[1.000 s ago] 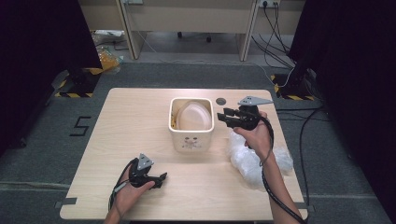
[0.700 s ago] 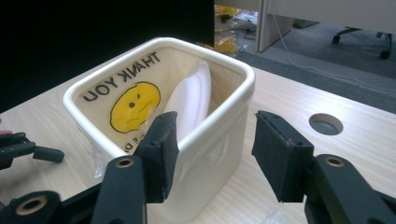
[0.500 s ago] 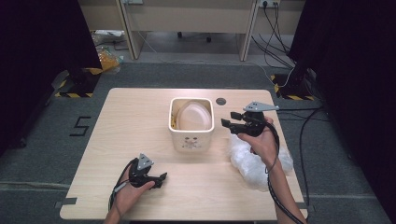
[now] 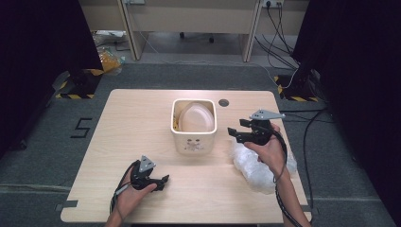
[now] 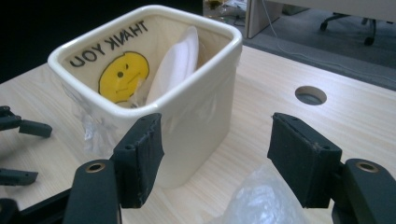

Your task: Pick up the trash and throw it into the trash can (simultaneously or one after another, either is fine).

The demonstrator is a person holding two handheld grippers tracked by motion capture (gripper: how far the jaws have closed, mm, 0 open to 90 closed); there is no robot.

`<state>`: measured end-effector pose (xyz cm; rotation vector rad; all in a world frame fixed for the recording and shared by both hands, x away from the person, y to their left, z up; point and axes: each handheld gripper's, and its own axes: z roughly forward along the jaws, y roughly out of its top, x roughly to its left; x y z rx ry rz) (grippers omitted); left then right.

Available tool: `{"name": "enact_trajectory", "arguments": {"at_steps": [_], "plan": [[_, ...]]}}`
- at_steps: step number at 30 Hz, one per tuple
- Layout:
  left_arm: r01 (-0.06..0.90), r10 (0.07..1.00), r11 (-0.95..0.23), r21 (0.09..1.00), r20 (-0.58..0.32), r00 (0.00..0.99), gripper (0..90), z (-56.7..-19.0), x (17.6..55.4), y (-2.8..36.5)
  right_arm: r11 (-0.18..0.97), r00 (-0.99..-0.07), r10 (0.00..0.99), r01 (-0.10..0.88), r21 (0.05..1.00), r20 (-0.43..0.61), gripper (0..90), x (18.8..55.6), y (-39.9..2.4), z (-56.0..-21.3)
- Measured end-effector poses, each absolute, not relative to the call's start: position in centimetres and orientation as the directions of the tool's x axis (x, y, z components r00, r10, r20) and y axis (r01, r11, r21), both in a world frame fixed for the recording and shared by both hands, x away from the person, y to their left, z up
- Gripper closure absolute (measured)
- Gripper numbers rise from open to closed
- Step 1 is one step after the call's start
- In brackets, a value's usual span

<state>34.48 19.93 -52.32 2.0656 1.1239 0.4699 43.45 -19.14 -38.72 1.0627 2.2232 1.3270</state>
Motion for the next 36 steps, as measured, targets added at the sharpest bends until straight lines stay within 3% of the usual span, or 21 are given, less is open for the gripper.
{"name": "enact_trajectory", "arguments": {"at_steps": [23, 36], "plan": [[0.570, 0.834, -0.355, 0.741, -0.024, 0.550, 12.0, -52.3, 34.5, 19.9, 0.242, -0.624, 0.772, 0.461, 0.854, 0.119, 33.5, 39.8, -21.8, -42.3], [0.569, 0.835, -0.354, 0.742, -0.024, 0.550, 12.0, -52.3, 34.5, 19.9, 0.277, -0.600, 0.793, 0.508, 0.816, 0.104, 32.4, 38.5, -23.4, -44.3]]}}
